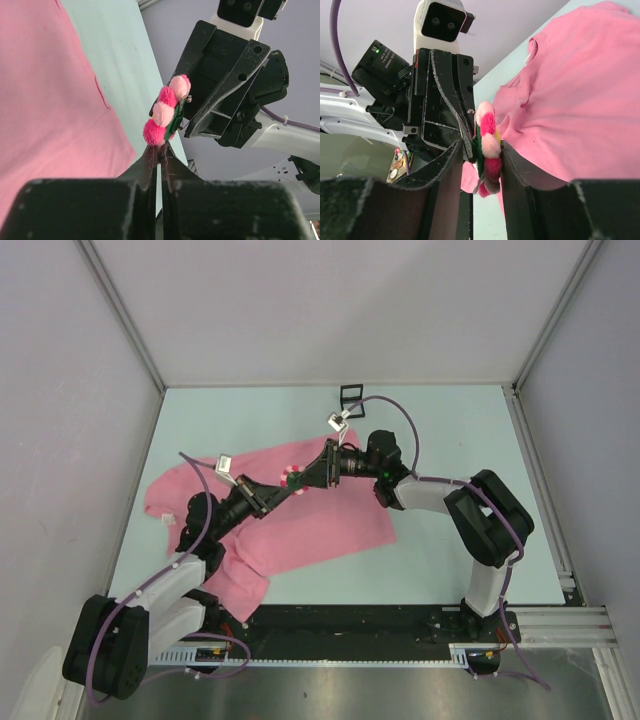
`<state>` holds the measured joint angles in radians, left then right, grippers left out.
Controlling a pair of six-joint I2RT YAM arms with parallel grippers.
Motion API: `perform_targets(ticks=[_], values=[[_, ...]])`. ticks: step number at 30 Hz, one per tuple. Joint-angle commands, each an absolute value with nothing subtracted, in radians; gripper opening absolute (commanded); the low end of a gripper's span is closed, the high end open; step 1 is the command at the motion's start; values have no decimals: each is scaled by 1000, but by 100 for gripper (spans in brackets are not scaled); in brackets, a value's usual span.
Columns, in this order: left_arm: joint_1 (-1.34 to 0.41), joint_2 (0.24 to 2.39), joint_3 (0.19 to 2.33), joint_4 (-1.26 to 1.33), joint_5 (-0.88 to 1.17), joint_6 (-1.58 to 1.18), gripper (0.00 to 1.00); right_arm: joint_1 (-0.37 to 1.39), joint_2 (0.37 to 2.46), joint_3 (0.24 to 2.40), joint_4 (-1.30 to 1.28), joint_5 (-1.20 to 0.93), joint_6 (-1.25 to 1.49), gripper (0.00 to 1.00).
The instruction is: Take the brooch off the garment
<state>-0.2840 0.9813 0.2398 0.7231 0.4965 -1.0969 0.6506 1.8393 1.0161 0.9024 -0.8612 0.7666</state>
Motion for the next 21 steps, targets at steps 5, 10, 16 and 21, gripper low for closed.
perform_targets(ticks=[5,10,16,21], values=[[-298,947,304,686,502,-1019,0,657,1821,1068,933,-876,775,32],[-307,911,351,585,483,-947,0,658,1833,1080,927,-888,776,30],[-308,893,387,506,476,-891,0,660,1845,1083,957,-905,798,32],[-308,893,396,492,479,-884,0,661,1848,1086,959,-910,801,35]])
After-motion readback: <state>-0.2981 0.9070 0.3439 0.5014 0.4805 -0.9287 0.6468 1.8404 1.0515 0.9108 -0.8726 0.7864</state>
